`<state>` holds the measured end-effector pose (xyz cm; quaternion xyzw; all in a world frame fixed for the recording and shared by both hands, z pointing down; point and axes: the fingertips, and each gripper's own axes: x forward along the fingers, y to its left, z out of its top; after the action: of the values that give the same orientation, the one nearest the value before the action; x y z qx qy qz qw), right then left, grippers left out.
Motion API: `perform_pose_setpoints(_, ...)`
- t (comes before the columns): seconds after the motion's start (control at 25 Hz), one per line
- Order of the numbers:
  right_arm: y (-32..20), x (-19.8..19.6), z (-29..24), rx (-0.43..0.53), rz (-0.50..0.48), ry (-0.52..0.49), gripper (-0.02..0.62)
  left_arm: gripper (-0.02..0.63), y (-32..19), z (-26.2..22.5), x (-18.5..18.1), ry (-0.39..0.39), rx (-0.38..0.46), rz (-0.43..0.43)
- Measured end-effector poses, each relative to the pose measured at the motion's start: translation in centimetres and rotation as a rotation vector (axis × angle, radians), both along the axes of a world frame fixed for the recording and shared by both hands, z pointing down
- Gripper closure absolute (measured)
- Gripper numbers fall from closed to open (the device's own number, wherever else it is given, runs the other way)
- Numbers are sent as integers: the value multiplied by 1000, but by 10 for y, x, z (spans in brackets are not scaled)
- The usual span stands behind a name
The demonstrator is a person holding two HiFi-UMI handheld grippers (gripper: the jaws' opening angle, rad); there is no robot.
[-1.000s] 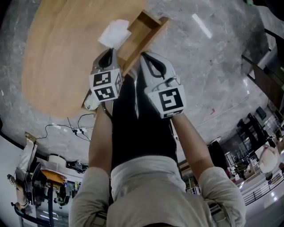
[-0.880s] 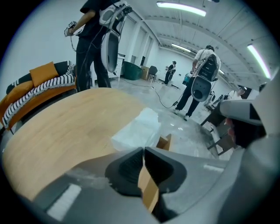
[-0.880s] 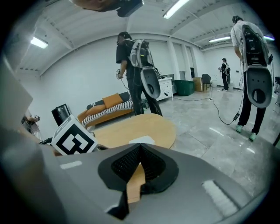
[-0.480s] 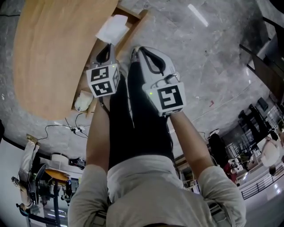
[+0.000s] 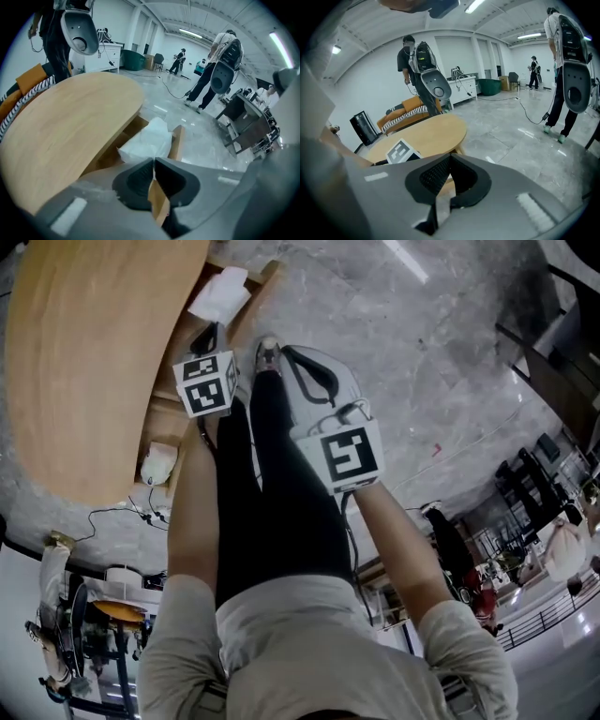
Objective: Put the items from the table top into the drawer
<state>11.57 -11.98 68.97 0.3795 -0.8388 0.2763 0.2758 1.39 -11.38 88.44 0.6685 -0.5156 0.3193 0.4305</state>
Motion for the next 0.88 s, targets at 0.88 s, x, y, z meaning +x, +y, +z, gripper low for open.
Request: perform_pose_setpoints(0.88, 23, -2, 10, -63, 42, -10, 588, 557, 9, 19, 29, 41, -58, 124)
